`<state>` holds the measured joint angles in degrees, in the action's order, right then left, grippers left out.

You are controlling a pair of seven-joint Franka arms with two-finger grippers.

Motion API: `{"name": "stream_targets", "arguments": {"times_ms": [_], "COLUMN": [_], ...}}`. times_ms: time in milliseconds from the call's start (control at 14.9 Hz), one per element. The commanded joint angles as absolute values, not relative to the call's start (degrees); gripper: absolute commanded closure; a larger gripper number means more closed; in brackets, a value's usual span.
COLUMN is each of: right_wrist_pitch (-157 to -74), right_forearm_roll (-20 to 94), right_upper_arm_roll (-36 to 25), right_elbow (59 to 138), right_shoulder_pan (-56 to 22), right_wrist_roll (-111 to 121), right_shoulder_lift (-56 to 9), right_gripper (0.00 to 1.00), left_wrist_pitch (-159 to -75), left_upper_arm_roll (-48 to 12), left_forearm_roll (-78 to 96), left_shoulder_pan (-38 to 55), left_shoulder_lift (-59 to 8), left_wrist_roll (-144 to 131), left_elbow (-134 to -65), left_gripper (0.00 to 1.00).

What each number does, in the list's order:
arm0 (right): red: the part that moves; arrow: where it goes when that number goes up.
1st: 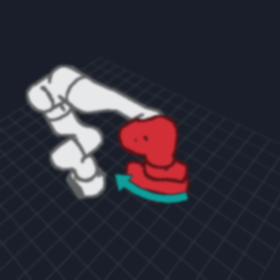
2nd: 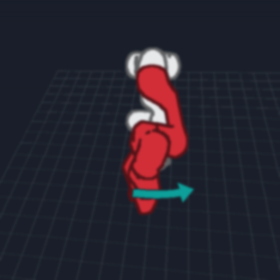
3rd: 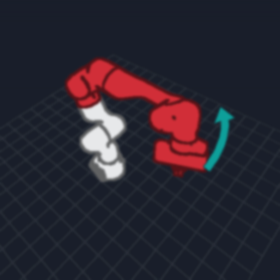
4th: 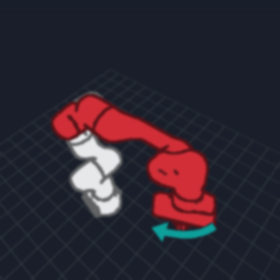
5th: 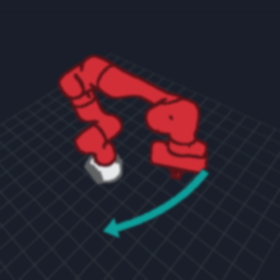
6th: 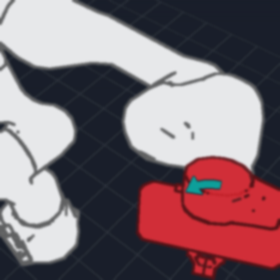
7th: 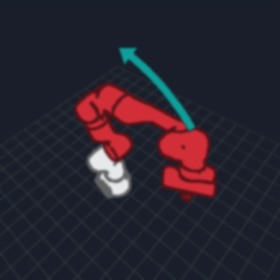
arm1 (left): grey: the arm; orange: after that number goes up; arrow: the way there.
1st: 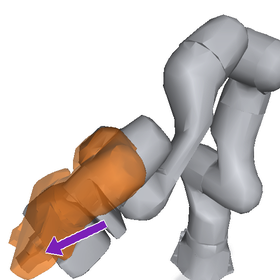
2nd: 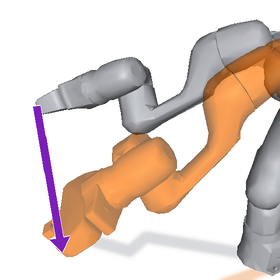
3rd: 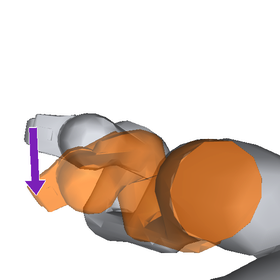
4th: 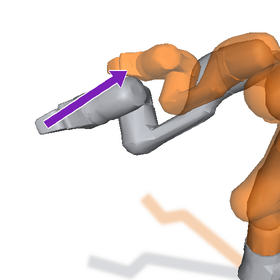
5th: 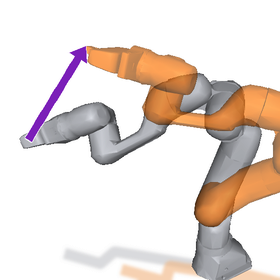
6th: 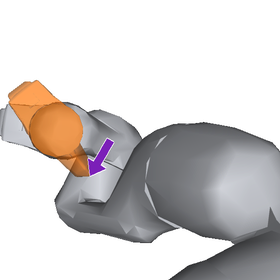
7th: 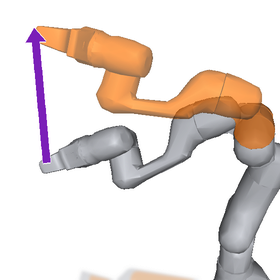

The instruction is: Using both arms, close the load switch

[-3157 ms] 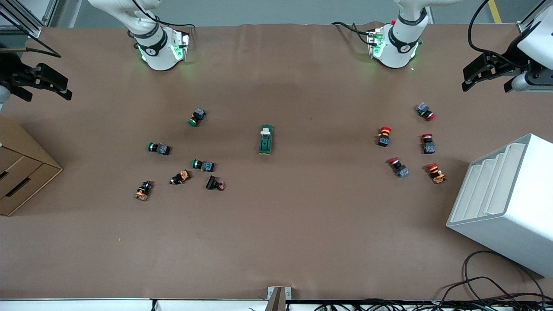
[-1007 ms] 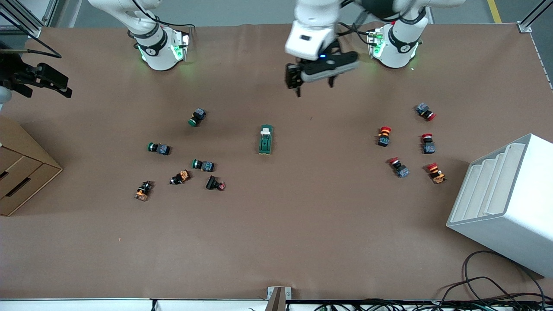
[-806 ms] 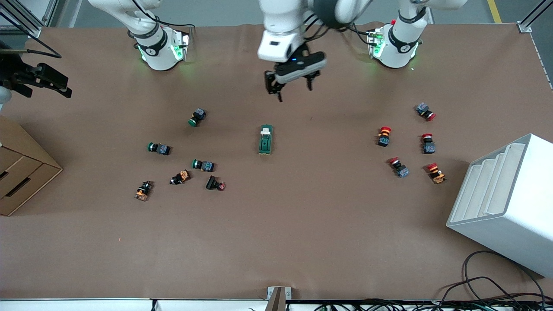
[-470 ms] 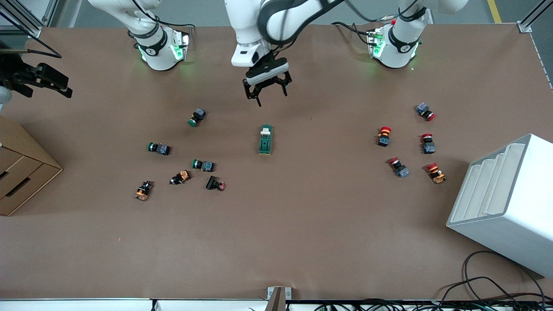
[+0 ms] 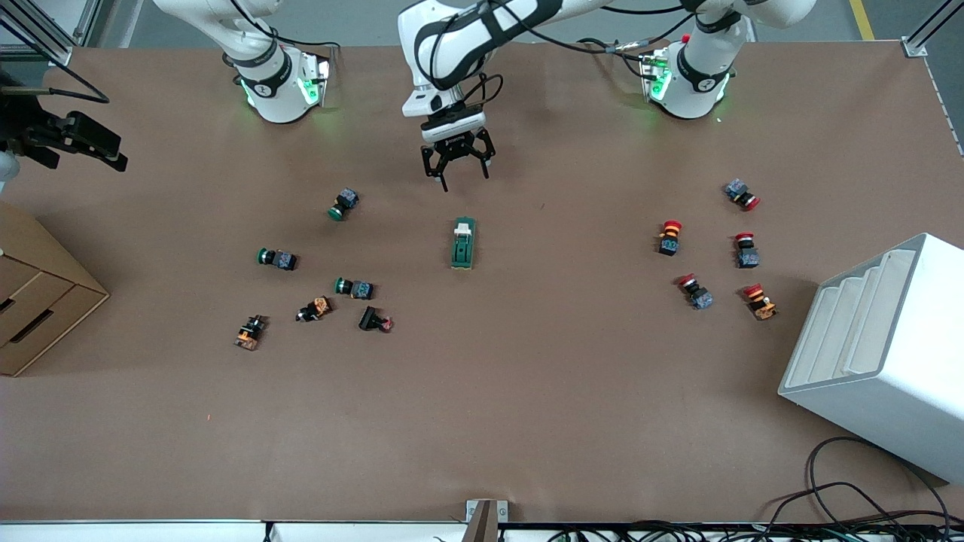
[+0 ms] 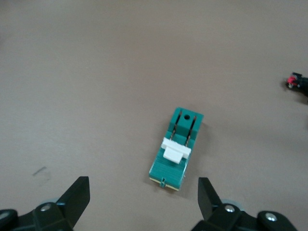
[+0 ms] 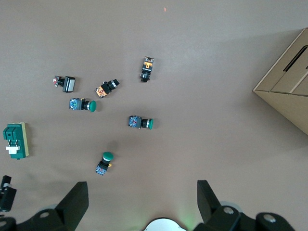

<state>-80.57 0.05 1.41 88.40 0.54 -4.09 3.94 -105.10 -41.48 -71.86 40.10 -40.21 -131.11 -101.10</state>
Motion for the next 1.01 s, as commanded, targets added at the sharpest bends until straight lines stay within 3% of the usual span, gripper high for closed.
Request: {"name": "stream_targets", "arguments": {"times_ms": [0, 470, 604, 739, 940], "right_wrist_pitch": [-80.95, -81.56, -81.30, -81.48, -85.24], "right_forearm_roll": [0.62, -0.18, -0.35, -0.18, 3.67], "right_upper_arm_roll": [1.58, 1.67, 1.50, 1.76, 1.76], "right_elbow": [90.35, 87.98, 87.10, 87.88, 91.31], "right_shoulder_pan": [0.26, -0.08, -2.19, -5.25, -11.14], "right_wrist_roll": [-5.27, -5.01, -4.31, -5.61, -25.33], "right_shoulder_lift": [5.71, 3.00, -1.39, -1.67, -2.02], "right_gripper": [0.00, 0.00, 0.00, 0.00, 0.00], "left_wrist_pitch": [-104.85, -104.85, -104.85, -104.85, -104.85], "left_upper_arm_roll": [-41.31, -39.82, -39.46, -39.29, -37.80], "left_forearm_roll": [-79.60, -90.42, -93.50, -96.75, -100.36], "left_shoulder_pan": [40.69, 41.66, 41.75, 41.75, 42.62], "left_shoulder_lift": [-43.93, -45.35, -46.49, -48.24, -49.31], "left_wrist_roll": [-132.45, -139.11, -140.62, -140.98, -142.55], "left_elbow": [-100.81, -106.52, -106.52, -106.44, -106.44], "left_gripper": [0.01, 0.01, 0.02, 0.02, 0.02]}}
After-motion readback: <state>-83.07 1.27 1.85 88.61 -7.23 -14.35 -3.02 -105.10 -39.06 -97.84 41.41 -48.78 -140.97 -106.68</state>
